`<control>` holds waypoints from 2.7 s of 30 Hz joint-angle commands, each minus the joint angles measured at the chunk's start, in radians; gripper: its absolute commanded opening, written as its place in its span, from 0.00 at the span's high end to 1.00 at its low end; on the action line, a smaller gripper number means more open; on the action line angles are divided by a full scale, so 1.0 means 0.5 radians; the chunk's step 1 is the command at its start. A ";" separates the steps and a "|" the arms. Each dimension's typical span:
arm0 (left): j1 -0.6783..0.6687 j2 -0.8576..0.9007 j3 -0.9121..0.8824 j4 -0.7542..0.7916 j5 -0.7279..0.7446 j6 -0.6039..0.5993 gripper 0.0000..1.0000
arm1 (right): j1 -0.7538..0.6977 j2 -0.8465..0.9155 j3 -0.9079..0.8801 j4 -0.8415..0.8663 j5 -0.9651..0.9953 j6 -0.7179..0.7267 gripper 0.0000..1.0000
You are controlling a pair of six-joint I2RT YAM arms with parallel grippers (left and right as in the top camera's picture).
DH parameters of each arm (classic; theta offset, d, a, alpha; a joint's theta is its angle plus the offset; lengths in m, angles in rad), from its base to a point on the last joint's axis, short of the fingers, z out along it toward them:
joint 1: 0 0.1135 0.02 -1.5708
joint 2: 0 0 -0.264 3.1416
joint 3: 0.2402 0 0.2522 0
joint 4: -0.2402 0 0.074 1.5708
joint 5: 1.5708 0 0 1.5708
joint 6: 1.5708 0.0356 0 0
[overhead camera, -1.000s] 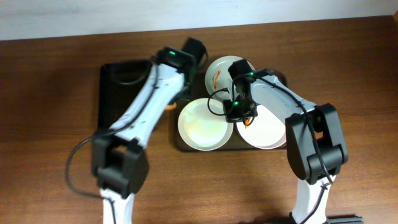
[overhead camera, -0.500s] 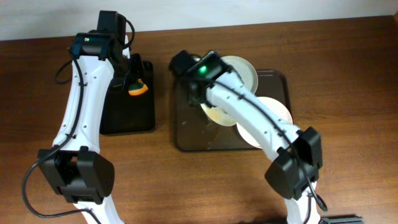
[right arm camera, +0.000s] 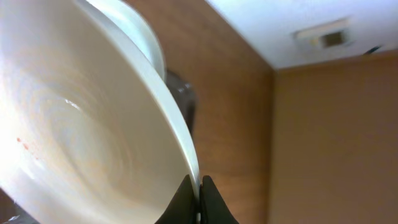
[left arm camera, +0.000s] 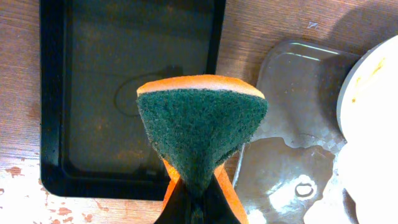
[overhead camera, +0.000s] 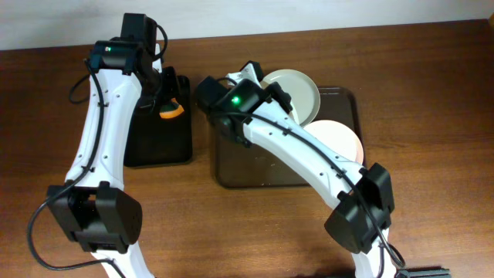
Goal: Clean dirty plates on tray and stack at the side
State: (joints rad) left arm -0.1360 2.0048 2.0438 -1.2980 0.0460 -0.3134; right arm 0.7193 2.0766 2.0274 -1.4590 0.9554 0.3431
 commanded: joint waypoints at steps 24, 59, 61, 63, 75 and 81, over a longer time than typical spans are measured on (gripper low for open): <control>0.010 -0.003 0.002 0.007 0.022 0.047 1.00 | -2.895 -0.022 -0.912 1.109 -2.058 -0.020 0.96; -0.396 0.098 0.002 -0.121 0.074 0.124 1.00 | -1.418 -0.130 -0.973 1.461 -2.401 -0.161 0.28; -0.417 0.098 0.002 -0.111 0.074 0.123 1.00 | -1.378 -0.037 -0.973 1.572 -2.357 -0.159 0.29; -0.449 0.098 0.002 -0.111 0.074 0.123 1.00 | -1.292 0.133 -0.973 1.771 -2.302 -0.159 0.39; -0.462 0.131 0.002 -0.069 0.073 0.124 1.00 | -0.977 0.237 -0.944 1.693 -2.001 -0.158 0.91; -0.462 0.259 0.002 -0.092 0.074 0.124 1.00 | -0.964 0.167 -0.716 1.138 -2.053 -0.017 0.87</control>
State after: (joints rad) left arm -0.3645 2.0895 2.0438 -1.3411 0.0727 -0.2684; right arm 0.2291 2.1719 1.6432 -0.8570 -0.0677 0.2920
